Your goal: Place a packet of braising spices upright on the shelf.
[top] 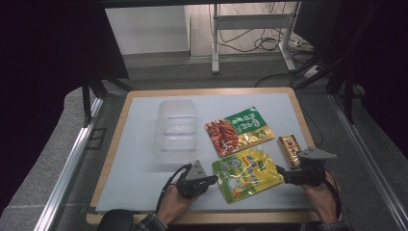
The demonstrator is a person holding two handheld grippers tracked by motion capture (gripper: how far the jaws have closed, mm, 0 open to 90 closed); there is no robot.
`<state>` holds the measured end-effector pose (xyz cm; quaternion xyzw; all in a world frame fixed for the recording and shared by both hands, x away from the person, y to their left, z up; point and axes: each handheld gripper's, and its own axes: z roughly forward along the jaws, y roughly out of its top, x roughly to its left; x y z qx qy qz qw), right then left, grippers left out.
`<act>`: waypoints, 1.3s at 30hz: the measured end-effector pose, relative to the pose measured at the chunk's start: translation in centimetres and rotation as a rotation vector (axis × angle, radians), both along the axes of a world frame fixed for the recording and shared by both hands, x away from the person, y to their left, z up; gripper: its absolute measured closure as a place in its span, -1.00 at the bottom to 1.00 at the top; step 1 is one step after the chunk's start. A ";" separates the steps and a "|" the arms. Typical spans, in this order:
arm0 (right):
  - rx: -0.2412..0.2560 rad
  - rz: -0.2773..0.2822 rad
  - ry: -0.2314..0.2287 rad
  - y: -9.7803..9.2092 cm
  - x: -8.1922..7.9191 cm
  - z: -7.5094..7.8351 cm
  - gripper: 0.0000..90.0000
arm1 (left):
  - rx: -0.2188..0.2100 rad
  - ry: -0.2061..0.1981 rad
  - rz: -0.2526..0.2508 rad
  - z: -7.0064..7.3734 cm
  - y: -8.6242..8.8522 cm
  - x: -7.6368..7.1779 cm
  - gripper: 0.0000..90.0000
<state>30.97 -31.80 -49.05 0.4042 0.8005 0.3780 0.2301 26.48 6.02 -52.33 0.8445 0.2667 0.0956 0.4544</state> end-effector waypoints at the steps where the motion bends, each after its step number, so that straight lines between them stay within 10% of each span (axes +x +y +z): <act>1: 0.000 0.000 0.000 0.0 0.0 0.0 -0.92 | 0.000 0.000 0.000 0.0 0.0 0.0 1.00; 20: -0.014 0.025 0.008 0.4 0.0 -0.2 -0.92 | 0.020 -0.005 -0.058 -1.3 -3.3 2.7 1.00; 39: 0.019 0.076 0.047 1.3 -0.1 -0.4 -0.92 | 0.136 -0.062 -0.036 -1.8 -3.4 1.4 1.00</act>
